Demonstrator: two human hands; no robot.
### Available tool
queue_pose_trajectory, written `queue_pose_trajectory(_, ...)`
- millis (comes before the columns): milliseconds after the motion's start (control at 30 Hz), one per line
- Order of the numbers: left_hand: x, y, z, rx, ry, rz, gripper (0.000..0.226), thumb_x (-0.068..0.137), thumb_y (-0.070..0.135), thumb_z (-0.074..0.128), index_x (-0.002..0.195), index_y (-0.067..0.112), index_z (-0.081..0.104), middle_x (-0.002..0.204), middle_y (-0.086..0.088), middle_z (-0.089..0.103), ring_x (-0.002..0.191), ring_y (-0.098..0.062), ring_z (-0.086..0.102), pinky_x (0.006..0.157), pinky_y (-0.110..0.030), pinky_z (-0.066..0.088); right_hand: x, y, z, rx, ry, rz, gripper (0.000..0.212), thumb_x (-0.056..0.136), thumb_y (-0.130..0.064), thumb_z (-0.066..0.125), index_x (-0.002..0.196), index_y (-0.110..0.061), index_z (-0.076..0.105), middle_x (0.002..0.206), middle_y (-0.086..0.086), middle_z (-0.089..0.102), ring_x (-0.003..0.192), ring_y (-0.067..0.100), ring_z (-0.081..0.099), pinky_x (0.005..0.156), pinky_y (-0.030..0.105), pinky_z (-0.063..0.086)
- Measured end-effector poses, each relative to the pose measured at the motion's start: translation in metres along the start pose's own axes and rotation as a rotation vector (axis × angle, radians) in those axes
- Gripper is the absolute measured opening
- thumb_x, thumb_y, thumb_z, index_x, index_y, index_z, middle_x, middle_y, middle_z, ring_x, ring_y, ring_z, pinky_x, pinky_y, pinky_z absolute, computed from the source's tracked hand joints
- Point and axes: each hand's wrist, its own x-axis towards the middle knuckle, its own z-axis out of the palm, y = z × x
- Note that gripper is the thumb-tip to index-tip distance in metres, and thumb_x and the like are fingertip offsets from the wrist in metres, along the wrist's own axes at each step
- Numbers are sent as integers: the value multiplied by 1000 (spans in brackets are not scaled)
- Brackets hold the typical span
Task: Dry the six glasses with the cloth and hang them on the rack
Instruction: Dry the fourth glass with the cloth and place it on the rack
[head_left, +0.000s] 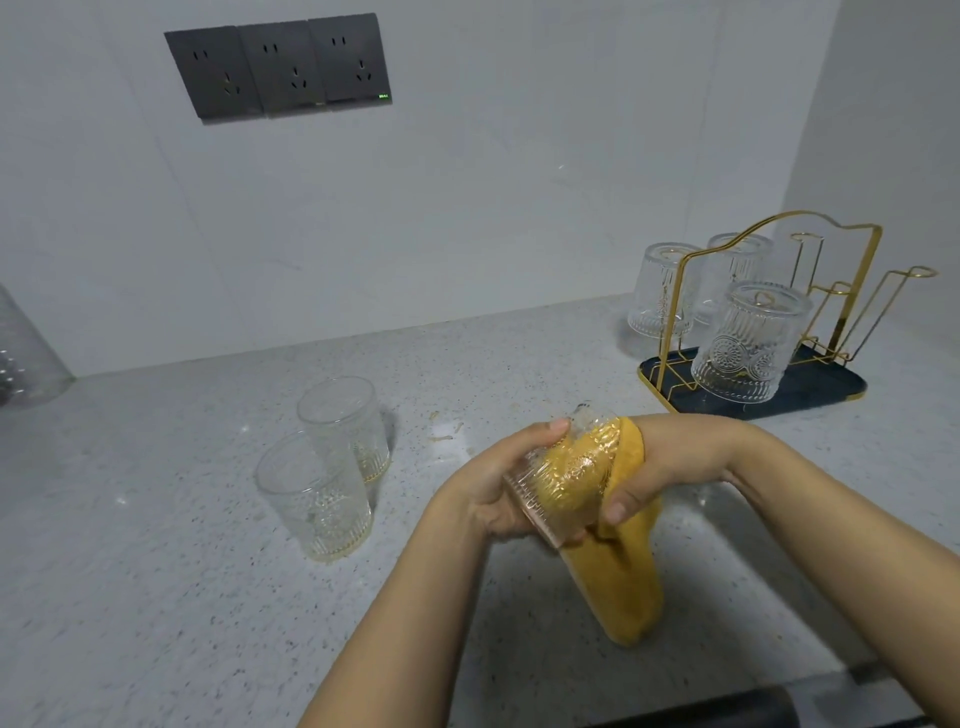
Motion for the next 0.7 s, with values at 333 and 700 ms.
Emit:
queue_pose_trajectory(333,7,0,20,194,468,509,49,88,60,50,112,19,58,110,-7,66,79,-18,73,60,-39,61,-6,17,-7,670,304,-162,63,31,-26,95,87,-8,74,88,13,73,82,25,70,67,29,56)
queue_pose_trajectory(700,13,-11,12,286,650,432,35,91,48,58,96,14,64,84,-3,68,78,-21,70,71,-36,57,-1,-5,29,-129,279,-86,37,78,-19,73,111,-26,58,103,-15,68,96,0,62,84,13,47)
